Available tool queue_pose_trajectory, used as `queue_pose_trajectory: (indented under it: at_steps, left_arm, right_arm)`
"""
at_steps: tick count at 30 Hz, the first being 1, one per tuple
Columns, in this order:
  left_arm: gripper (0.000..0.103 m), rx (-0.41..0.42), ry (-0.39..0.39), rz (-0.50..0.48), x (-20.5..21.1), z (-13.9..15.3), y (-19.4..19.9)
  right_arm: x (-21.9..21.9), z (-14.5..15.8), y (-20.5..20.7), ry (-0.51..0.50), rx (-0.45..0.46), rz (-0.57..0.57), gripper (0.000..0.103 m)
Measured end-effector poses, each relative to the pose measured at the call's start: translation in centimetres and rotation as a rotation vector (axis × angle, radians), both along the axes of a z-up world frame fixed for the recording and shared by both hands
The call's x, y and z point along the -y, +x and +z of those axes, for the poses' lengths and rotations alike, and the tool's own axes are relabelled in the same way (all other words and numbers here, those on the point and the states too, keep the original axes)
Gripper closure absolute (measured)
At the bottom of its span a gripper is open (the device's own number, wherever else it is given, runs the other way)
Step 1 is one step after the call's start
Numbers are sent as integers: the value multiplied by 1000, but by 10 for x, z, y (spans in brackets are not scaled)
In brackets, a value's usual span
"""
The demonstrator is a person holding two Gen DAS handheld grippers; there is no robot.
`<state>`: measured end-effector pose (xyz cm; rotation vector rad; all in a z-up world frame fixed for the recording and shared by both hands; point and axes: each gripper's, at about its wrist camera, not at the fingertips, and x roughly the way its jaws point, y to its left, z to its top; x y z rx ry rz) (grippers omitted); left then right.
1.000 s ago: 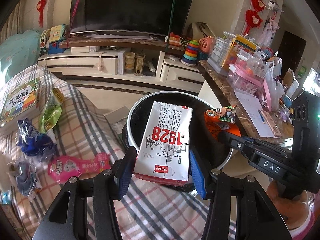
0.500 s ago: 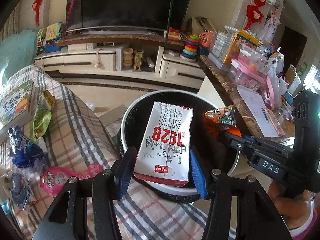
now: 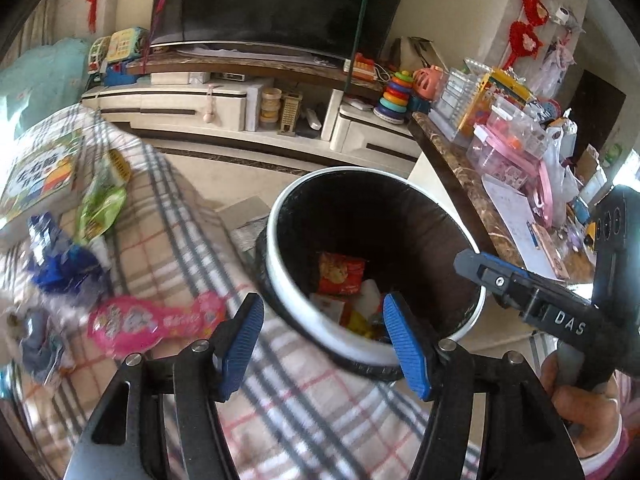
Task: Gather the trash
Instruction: 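Open both tools to drop the carton and wrapper into the bin, then move both open tools back toward the trash on the bed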
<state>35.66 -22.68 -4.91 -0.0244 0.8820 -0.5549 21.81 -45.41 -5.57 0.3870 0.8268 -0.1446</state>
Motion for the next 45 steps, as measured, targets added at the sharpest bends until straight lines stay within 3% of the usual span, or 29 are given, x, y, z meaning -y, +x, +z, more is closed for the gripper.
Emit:
queue_pose_trajectory:
  at_steps: [18, 32, 45]
  left_arm:
    - [40, -16, -41, 151, -102, 3, -86]
    - [40, -43, -62, 282, -178, 7, -124]
    - [38, -43, -51, 321, -223, 13, -140]
  right_arm:
    - [-70, 10, -17, 28, 76, 87, 27]
    - [-141, -6, -16, 34, 35, 234, 25]
    - [-188, -17, -5, 23, -1, 345, 23]
